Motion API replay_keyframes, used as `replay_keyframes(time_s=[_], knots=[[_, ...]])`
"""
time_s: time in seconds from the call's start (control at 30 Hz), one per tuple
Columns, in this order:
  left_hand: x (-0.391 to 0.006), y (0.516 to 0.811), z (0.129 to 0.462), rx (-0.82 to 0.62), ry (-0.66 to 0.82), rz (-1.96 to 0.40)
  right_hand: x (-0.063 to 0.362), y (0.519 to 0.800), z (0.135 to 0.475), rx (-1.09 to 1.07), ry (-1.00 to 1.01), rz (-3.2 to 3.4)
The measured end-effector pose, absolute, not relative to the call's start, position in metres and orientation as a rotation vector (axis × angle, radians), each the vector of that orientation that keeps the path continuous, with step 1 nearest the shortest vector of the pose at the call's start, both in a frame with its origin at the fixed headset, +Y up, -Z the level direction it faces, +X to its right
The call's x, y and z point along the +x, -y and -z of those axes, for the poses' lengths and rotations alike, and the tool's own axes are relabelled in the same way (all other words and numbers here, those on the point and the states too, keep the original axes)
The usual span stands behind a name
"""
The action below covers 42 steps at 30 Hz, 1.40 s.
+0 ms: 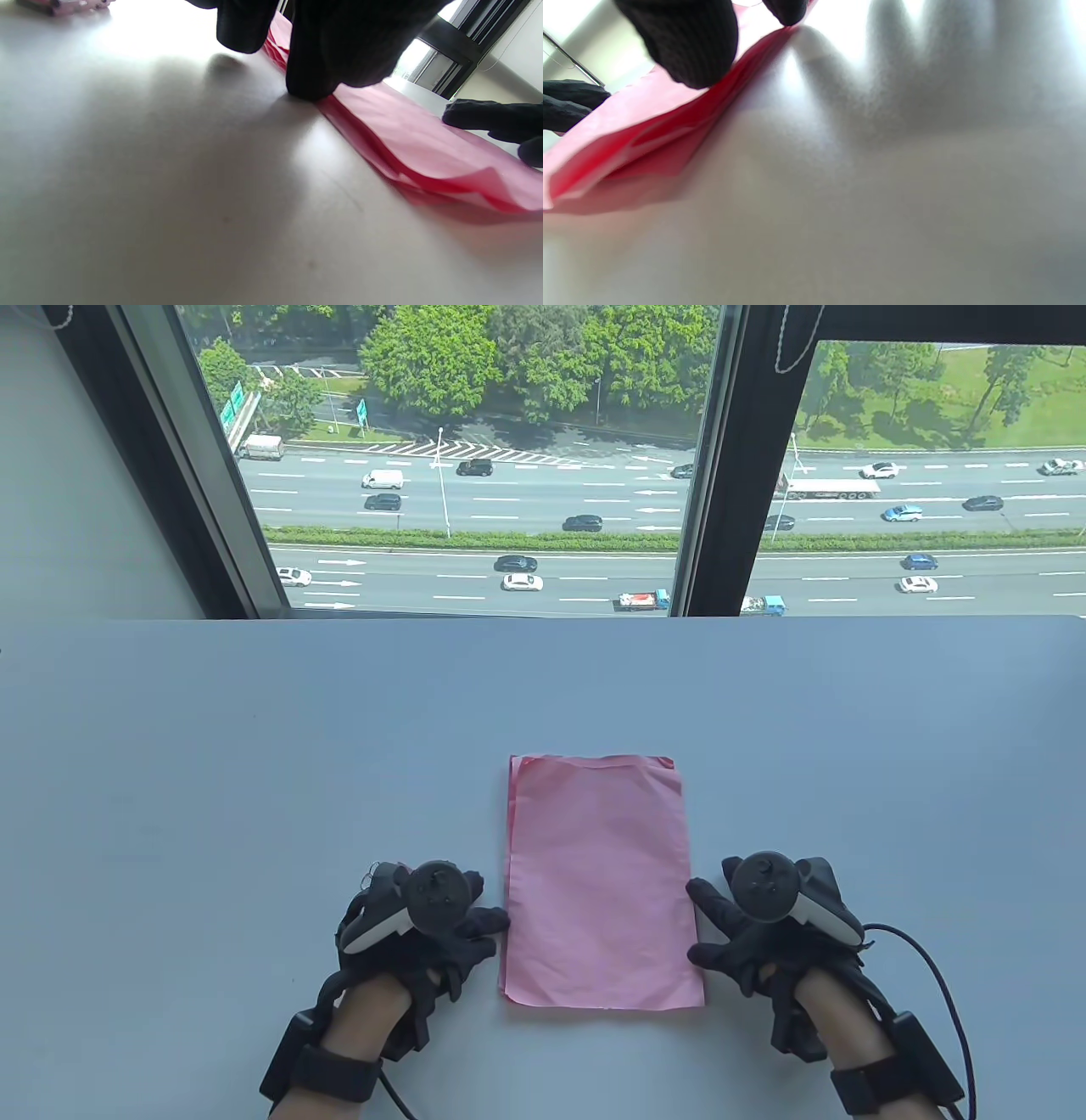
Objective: Clip paper with binder clip (Left hand to clip)
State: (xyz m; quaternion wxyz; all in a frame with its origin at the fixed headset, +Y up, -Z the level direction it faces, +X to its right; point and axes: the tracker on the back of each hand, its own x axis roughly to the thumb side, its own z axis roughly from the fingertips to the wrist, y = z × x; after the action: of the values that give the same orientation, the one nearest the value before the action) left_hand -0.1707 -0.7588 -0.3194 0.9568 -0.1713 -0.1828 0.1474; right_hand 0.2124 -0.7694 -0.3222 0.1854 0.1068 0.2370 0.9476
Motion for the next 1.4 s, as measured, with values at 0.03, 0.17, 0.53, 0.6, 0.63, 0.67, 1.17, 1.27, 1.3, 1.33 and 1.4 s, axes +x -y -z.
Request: replay_keyframes(time_s=[0.03,0.17,0.53,0.6,0.63,0.67,1.17,1.27,1.3,1.33,1.4], knots=[[-0.171,0.757,0.319,-0.301,0.372,-0.293,0.213,0.768,0.322,0.303,-0.63,-2.674],[-0.164,0.749,0.316,-0.174,0.417,-0.287,0.207,0.757,0.319,0.361,-0.466,-2.642],[-0.144,0.768,0.31,-0.464,0.469,-0.154,0.187,0.778,0.317,0.456,-0.743,-2.658],[-0.143,0.768,0.311,-0.45,0.47,-0.113,0.187,0.778,0.317,0.455,-0.737,-2.661],[-0.143,0.769,0.311,-0.447,0.453,-0.128,0.186,0.778,0.317,0.45,-0.742,-2.661],[-0.143,0.769,0.31,-0.445,0.429,-0.127,0.186,0.778,0.317,0.447,-0.745,-2.659],[-0.141,0.77,0.314,-0.434,0.468,-0.314,0.182,0.78,0.317,0.44,-0.738,-2.68],[-0.148,0.767,0.315,-0.544,0.473,-0.642,0.182,0.78,0.317,0.441,-0.714,-2.68],[-0.149,0.768,0.314,-0.576,0.48,-0.726,0.182,0.779,0.317,0.444,-0.694,-2.676],[-0.149,0.768,0.314,-0.587,0.481,-0.763,0.181,0.779,0.317,0.45,-0.681,-2.667],[-0.148,0.77,0.313,-0.529,0.45,-0.812,0.181,0.778,0.318,0.459,-0.664,-2.629]])
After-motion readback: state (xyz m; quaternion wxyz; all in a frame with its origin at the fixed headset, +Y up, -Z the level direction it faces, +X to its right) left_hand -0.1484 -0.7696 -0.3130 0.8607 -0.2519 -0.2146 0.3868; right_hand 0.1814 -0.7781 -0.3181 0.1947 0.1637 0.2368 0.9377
